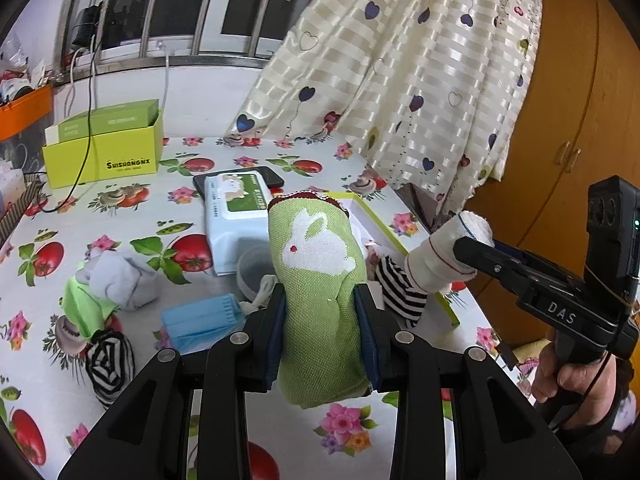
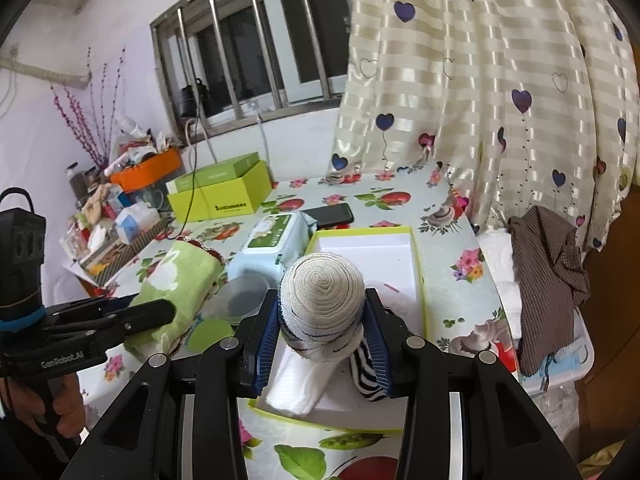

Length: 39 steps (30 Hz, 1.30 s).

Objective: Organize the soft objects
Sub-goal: 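Carry the rabbit cloth and rolled sock over the white tray with both grippers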

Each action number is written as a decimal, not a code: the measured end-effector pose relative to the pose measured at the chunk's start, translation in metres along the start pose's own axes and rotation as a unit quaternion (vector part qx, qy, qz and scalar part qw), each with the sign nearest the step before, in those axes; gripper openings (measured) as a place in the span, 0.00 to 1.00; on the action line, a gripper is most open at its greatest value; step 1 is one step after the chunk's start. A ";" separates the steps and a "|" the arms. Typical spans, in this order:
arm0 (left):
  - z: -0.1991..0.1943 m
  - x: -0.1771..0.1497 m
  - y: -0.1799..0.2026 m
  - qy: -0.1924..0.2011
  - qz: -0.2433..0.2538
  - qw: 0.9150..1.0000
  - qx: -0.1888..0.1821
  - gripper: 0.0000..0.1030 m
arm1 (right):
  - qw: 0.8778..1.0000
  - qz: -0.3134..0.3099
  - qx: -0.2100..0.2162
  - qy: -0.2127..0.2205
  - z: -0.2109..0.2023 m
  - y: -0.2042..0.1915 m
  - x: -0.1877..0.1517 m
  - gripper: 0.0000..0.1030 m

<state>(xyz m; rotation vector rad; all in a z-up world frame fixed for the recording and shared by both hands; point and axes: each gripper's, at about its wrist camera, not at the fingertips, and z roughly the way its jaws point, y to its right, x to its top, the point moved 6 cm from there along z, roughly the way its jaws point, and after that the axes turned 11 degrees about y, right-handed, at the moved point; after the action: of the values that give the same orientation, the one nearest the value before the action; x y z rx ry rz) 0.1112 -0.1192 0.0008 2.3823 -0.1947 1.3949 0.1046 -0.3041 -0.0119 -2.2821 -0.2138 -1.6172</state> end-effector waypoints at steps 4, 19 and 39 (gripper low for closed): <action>0.007 -0.002 0.007 -0.006 0.005 1.000 -0.006 0.33 | 1.000 0.004 -0.001 -0.003 0.002 0.005 -0.003 0.38; 0.036 -0.014 0.029 -0.039 0.016 0.999 -0.027 0.33 | 0.999 0.011 -0.010 -0.052 0.000 0.024 -0.037 0.38; 0.067 -0.035 0.049 -0.076 0.025 0.996 -0.040 0.33 | 0.995 0.004 -0.028 -0.099 0.012 0.036 -0.054 0.38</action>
<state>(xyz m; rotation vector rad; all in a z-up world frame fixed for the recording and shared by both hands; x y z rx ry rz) 0.1337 -0.1927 -0.0467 2.4327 -0.3463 1.2046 0.1079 -0.3293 -0.0727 -2.4828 -0.2093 -1.4096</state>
